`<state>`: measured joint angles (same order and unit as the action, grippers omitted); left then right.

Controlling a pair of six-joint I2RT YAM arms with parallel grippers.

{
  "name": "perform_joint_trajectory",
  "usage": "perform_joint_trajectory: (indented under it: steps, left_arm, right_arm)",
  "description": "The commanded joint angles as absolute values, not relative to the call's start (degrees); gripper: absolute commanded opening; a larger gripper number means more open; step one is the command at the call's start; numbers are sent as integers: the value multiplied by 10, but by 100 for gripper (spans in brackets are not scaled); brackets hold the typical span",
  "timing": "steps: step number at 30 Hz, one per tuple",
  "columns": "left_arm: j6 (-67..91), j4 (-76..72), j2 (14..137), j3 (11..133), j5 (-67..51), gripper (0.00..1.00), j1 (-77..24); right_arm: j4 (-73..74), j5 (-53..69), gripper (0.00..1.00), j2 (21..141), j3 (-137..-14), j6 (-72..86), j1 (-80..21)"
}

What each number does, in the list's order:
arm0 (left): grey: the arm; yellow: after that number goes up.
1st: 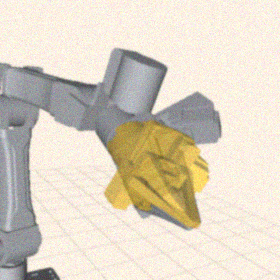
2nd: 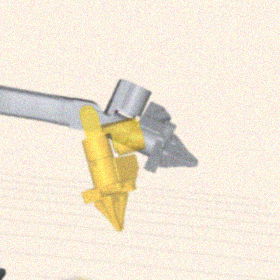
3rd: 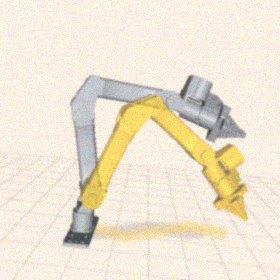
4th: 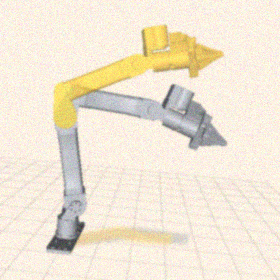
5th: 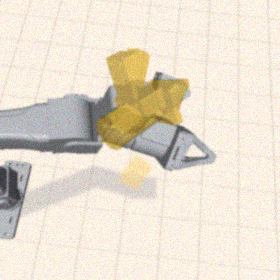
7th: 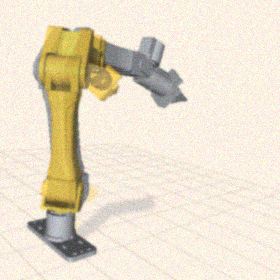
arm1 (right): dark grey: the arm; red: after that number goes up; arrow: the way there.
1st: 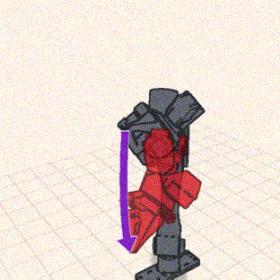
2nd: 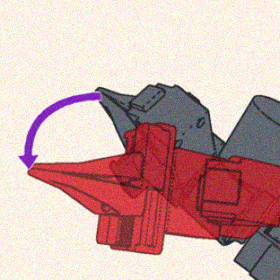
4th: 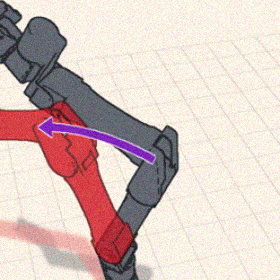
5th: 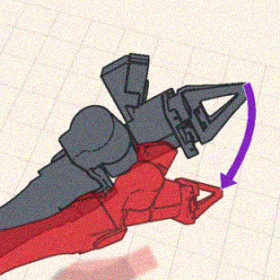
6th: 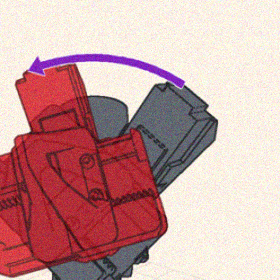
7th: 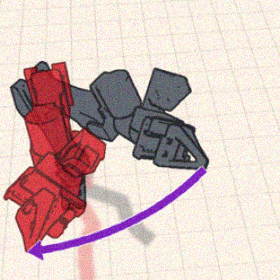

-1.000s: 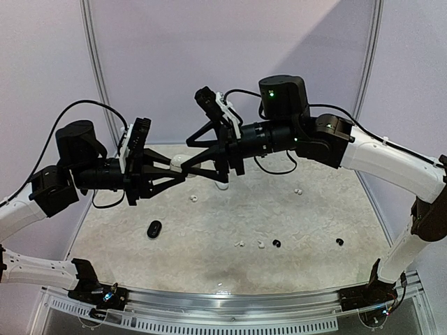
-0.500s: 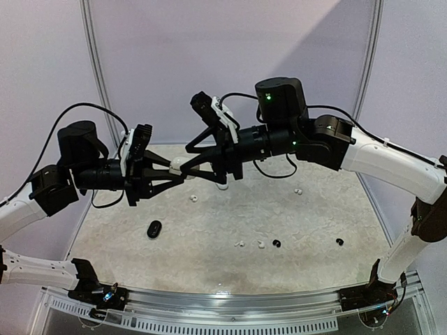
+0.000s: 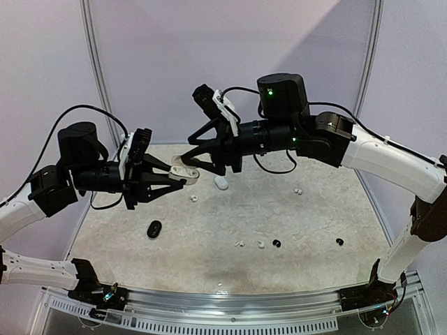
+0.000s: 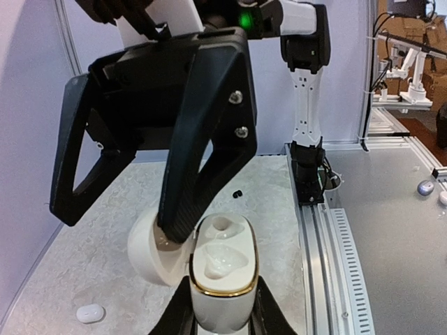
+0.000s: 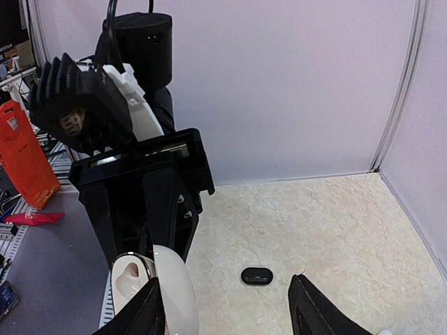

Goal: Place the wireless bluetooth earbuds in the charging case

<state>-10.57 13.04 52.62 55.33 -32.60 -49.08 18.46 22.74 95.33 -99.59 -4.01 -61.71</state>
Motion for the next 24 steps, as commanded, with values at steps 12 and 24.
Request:
perform_joint_trajectory:
  steps: [12,24]
  left_arm:
    - [68,-24,508,500,-314,0,-490]
    - [122,-49,503,477,-285,0,-454]
  right_arm:
    - [229,249,62,994,-1024,-28,-611]
    - [189,291,70,993,-1044,-3,-607]
